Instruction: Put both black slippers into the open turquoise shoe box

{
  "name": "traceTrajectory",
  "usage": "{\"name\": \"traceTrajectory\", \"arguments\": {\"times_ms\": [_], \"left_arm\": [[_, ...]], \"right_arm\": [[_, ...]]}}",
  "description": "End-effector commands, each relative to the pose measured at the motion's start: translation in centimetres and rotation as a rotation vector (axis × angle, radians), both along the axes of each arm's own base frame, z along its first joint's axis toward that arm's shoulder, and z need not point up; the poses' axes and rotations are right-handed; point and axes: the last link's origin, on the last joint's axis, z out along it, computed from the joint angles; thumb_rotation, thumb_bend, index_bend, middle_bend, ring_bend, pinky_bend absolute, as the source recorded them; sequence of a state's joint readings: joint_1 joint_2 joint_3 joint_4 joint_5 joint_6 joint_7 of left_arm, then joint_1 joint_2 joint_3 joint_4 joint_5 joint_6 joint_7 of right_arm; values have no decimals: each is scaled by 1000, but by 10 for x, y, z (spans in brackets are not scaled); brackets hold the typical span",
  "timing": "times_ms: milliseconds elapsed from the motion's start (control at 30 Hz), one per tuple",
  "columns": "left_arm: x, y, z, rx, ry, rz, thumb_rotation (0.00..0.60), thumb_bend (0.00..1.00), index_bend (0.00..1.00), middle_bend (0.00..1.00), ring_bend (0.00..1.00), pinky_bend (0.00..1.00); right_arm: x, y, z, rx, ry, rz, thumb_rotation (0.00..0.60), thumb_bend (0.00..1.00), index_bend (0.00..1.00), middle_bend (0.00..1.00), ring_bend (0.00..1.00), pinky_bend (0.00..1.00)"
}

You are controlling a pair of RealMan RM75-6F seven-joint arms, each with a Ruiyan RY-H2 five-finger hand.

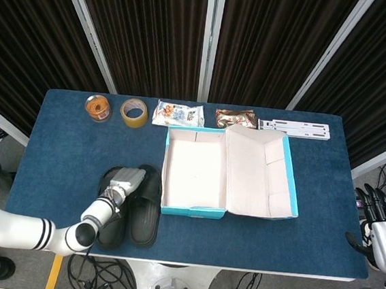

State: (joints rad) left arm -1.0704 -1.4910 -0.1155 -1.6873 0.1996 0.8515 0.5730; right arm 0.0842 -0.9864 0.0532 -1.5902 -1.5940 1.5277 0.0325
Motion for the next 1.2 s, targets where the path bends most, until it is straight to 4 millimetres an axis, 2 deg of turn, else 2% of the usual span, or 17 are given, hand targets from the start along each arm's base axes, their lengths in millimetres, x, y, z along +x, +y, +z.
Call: {"name": "traceTrajectory", "arguments": {"times_ms": [33,167,467,633,767,933,1100,1200], "left_arm": [[3,1,-4,-16,45,-15,600,0,131,100,756,951],[4,2,-7,-28,88,-18,600,0,163,135,779,951],[2,6,-10,44,29,40,600,0,441,457,863,972],[0,7,0,89,-21,37,600,0,493,519,865,972],[1,7,16,136,-39,10,600,0,493,526,864,972],[1,12,45,245,-26,-37,600,0,492,530,861,968],[-9,18,75,361,32,-46,600,0,493,531,851,955],[-14,23,92,416,11,-24,600,0,493,531,849,954]], "right_arm": [[-1,0,0,0,-1,-1,600,89,0,32,0,72],[-2,1,0,-3,-4,-5,600,90,0,33,0,73],[-4,2,3,-15,-6,-9,600,89,0,36,0,77],[-3,2,3,-21,-7,-3,600,90,0,36,0,77],[-1,2,4,-27,-6,6,600,89,0,36,0,77],[0,2,4,-27,-5,10,600,89,0,36,0,77],[1,2,4,-27,-5,13,600,89,0,36,0,77],[1,1,4,-24,-1,10,600,89,0,35,0,77]]}}
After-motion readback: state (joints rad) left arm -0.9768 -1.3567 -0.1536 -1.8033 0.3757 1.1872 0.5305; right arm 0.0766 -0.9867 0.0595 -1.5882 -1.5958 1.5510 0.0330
